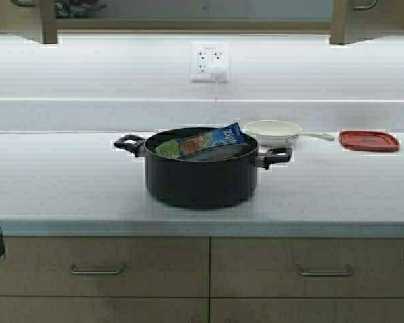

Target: Open the cabinet, put the pot inside, then close it

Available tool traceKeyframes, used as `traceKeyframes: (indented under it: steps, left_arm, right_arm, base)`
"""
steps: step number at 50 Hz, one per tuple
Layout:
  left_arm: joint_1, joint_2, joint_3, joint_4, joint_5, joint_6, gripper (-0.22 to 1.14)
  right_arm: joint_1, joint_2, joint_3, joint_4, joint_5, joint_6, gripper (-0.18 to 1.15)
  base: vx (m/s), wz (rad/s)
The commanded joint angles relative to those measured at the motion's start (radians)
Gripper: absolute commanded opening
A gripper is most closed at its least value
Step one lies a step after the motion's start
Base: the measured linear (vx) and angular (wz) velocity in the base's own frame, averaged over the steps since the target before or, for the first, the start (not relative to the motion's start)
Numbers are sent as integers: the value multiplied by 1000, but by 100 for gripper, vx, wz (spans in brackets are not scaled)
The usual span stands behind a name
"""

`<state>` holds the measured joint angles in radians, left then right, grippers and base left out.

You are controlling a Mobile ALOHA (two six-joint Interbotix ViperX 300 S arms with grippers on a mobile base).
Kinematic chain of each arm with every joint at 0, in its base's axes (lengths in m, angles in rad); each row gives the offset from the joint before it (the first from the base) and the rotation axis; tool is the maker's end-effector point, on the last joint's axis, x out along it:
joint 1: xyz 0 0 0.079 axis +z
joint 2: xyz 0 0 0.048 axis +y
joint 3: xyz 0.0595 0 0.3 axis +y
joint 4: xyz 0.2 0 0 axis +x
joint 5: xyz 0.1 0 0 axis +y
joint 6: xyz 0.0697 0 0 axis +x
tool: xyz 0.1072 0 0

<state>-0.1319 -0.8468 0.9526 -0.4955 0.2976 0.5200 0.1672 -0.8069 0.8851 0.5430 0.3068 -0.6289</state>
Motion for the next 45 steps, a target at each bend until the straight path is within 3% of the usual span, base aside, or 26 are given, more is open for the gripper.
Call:
traceKeyframes:
  steps: [1, 7, 9, 14, 20, 23, 25, 29, 31, 34, 37, 39, 45]
  left_arm:
    - [-44, -114, -5, 43, 58, 5, 47]
    - [-20, -129, 5, 86, 86, -8, 106]
    - [-6, -129, 5, 94, 92, -8, 110]
    - [21, -138, 5, 103, 123, -15, 99]
    - [15, -167, -2, 84, 147, -6, 73]
    - [-8, -169, -12, 38, 150, -6, 48]
    - [-37, -167, -17, -11, 146, -6, 25]
    - [-123, -161, -34, -106, 107, 3, -14]
    - [-172, -147, -41, -140, 75, 6, -15]
    - [-247, -115, -54, -155, 26, 6, -2]
    - [-321, -71, -67, -150, -20, 5, 9]
    - [-367, -34, -77, -150, -48, 3, 9]
    - [-495, 117, -109, -149, -175, 5, 2]
  right_arm:
    - [35, -72, 3, 0, 64, 8, 59]
    - [35, -100, -5, -40, 133, 6, 104]
    - [35, -100, -15, -67, 160, 8, 107]
    - [35, -117, -48, -137, 244, 15, 103]
    - [38, -140, -77, -138, 321, 60, 100]
    - [57, -132, -91, -106, 316, 77, 97]
    - [75, -117, -98, -80, 308, 84, 92]
    - [147, -80, -114, -34, 270, 89, 67]
    - [176, -63, -117, -23, 250, 91, 54]
    - [256, -17, -124, -18, 176, 89, 18]
    - [330, 23, -126, -21, 80, 86, -6]
    - [371, 51, -127, -21, 6, 91, -9]
    - [437, 143, -141, -20, -144, 94, 11]
  base:
    - [3, 1]
    - [4, 2]
    - [5, 2]
    - [1, 0]
    - [-4, 4]
    - [-3, 0]
    - [-2, 0]
    - [-1, -1]
    - [-2, 3]
    - [-1, 1]
    - [0, 0]
    - [0, 0]
    - [0, 0]
